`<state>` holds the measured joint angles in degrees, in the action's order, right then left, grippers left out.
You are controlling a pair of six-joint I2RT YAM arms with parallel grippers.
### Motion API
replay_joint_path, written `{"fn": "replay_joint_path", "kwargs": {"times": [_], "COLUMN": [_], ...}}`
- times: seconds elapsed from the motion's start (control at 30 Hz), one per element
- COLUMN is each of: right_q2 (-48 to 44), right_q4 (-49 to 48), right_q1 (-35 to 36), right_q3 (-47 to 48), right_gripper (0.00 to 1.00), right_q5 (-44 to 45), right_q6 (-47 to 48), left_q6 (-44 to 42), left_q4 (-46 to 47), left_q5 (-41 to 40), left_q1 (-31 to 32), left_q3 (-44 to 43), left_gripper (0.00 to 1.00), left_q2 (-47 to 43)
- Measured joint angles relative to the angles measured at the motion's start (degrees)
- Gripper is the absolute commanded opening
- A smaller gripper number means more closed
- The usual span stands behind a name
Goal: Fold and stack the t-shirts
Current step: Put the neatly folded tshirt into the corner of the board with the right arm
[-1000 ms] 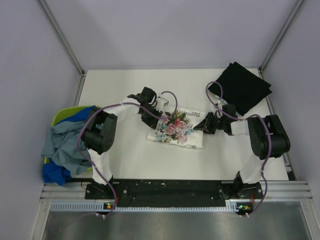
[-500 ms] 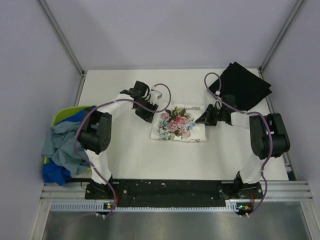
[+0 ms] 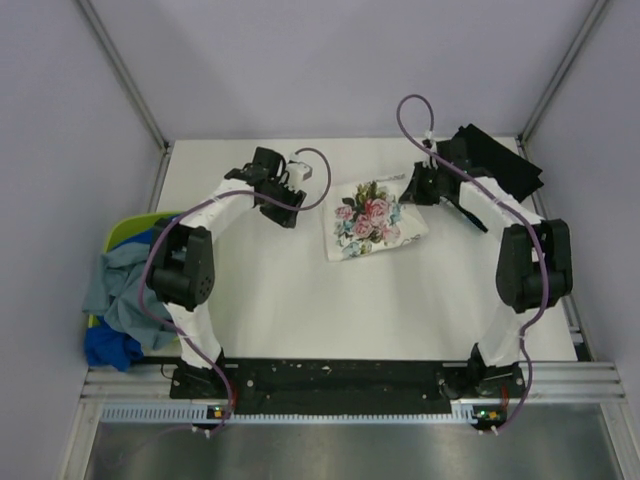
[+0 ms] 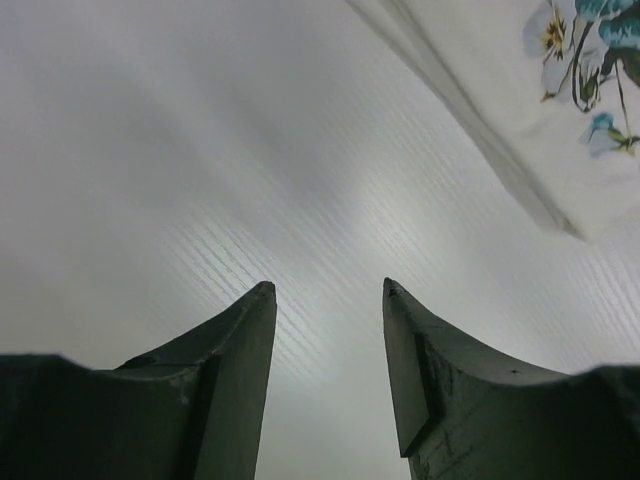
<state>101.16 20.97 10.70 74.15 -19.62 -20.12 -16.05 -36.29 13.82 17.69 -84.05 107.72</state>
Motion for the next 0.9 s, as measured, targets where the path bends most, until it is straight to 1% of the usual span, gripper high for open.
{"fn": "replay_joint_path", "kwargs": {"times": [0.2, 0.37, 0.7, 0.9], "right_q2": [8.83, 14.69, 22.32, 24.17], "right_q4": [6.62, 10.03, 15.52, 16.74], "right_q1": [-0.07, -1.38, -5.35, -8.07], "right_q3": [15.02, 23.50, 41.13, 48.43], "right_gripper": [0.00, 0.00, 0.00, 0.00], "right_q5": [4.81, 5.70, 6.21, 6.23], "right_q6": [3.04, 3.10, 1.73, -0.07], "left_q6": [0.02, -0.07, -0.37, -0.39], "left_q4": [-0.22, -0.22, -0.22, -0.20], "left_q5": [0.00, -0.04, -0.44, -0.66], "left_q1": [0.02, 0.02, -0.09, -0.37], "left_q3": [-0.02, -0.02, -0.02, 0.00], "left_gripper": [0.52, 0.52, 0.52, 0.52], "left_q2": [0.00, 0.00, 0.00, 0.00]}}
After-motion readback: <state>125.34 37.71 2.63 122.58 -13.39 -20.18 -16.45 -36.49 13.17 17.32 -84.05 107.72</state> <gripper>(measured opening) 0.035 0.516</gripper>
